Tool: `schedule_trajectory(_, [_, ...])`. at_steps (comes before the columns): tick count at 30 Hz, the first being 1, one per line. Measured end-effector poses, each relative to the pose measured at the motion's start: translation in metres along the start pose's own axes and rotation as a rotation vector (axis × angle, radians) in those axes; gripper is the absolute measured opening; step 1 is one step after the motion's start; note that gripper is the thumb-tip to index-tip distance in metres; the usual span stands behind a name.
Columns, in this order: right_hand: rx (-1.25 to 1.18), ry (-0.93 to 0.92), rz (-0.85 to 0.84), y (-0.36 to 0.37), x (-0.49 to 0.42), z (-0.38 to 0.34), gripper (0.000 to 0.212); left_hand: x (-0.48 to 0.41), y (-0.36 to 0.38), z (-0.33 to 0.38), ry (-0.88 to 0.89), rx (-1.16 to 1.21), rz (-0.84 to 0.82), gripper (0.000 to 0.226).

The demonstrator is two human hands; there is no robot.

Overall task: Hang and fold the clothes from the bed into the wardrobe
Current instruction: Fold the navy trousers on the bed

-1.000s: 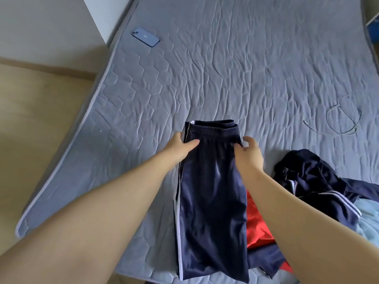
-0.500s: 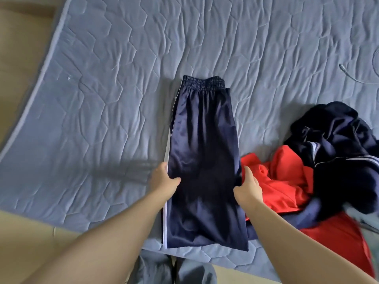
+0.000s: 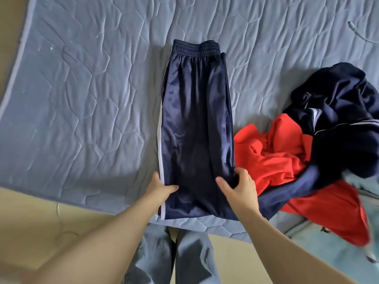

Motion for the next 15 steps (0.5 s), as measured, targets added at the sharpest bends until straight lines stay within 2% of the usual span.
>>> schedule_trajectory(2, [0.219, -0.016, -0.089, 0.008, 0.005, 0.008, 0.034, 0.006, 0.001, -0.002, 0.010, 0.013, -0.075, 0.045])
schedule_trajectory(4, [0.240, 0.008, -0.112, 0.008, 0.002, 0.008, 0.026, 0.013, 0.001, -0.005, -0.018, -0.025, -0.185, 0.029])
schedule_trajectory(7, [0.196, 0.052, -0.068, 0.002, 0.003, 0.004, 0.027, 0.018, -0.010, -0.014, -0.038, -0.019, -0.237, 0.022])
schedule_trajectory(11, [0.136, 0.067, 0.074, -0.001, 0.033, -0.005, 0.040, 0.026, -0.037, -0.019, -0.024, 0.088, -0.156, 0.029])
schedule_trajectory(13, [0.057, 0.114, 0.048, 0.007, 0.048, -0.010, 0.040, 0.032, -0.053, -0.022, -0.029, 0.076, -0.144, 0.031])
schedule_trajectory(15, [-0.170, 0.220, -0.078, 0.023, 0.062, -0.012, 0.026, 0.037, -0.070, -0.027, -0.046, 0.047, -0.123, 0.031])
Point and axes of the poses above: each hand's wrist, its own x-axis away from the middle knuckle, its own y-axis out of the palm, z = x × y, the point moved 4 cm from there along -x, towards the middle knuckle, and after that the axes turned 1 degree about z, right-handed, at the moved point
